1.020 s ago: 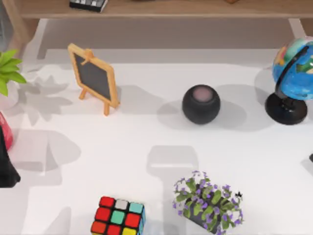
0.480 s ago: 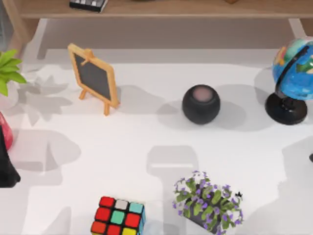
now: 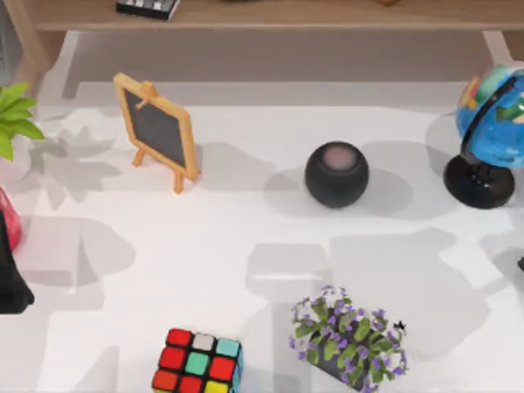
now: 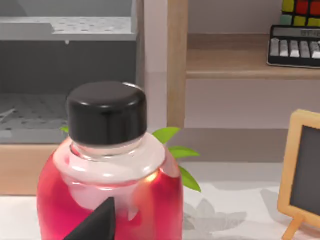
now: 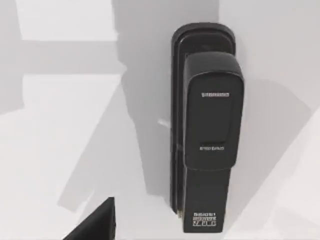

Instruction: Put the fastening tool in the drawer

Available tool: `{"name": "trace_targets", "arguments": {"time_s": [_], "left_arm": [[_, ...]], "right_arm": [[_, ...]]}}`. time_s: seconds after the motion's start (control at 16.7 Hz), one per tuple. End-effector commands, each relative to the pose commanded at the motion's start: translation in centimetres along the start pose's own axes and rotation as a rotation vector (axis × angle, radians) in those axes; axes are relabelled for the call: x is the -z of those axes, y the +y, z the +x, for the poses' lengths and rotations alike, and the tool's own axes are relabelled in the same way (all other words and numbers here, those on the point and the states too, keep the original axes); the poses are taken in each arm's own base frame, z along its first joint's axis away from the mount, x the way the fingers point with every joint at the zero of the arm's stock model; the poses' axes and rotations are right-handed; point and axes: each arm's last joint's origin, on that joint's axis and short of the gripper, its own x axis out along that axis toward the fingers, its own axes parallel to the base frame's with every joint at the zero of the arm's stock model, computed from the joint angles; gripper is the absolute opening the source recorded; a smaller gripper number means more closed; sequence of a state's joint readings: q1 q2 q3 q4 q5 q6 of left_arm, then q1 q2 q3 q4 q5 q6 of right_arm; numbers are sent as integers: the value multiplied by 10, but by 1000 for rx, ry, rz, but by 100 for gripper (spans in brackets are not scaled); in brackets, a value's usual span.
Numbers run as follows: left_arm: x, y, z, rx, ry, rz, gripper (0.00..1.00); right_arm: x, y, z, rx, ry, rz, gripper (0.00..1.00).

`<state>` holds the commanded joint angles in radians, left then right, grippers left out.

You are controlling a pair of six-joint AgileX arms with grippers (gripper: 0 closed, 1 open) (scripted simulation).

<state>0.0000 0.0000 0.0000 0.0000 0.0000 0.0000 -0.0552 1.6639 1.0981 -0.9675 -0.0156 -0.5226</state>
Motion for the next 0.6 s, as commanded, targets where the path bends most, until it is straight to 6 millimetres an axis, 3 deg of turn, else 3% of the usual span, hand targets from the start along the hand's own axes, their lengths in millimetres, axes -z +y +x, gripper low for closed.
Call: {"name": "trace_targets", "arguments": {"time_s": [0.18, 0.6], "left_arm": [[0, 0, 0, 0, 0, 0, 100], [0, 0, 0, 0, 0, 0, 100]], "right_arm": [[-5, 11, -4, -8, 40, -18, 100], [-4, 11, 1, -9, 42, -17, 100]]}}
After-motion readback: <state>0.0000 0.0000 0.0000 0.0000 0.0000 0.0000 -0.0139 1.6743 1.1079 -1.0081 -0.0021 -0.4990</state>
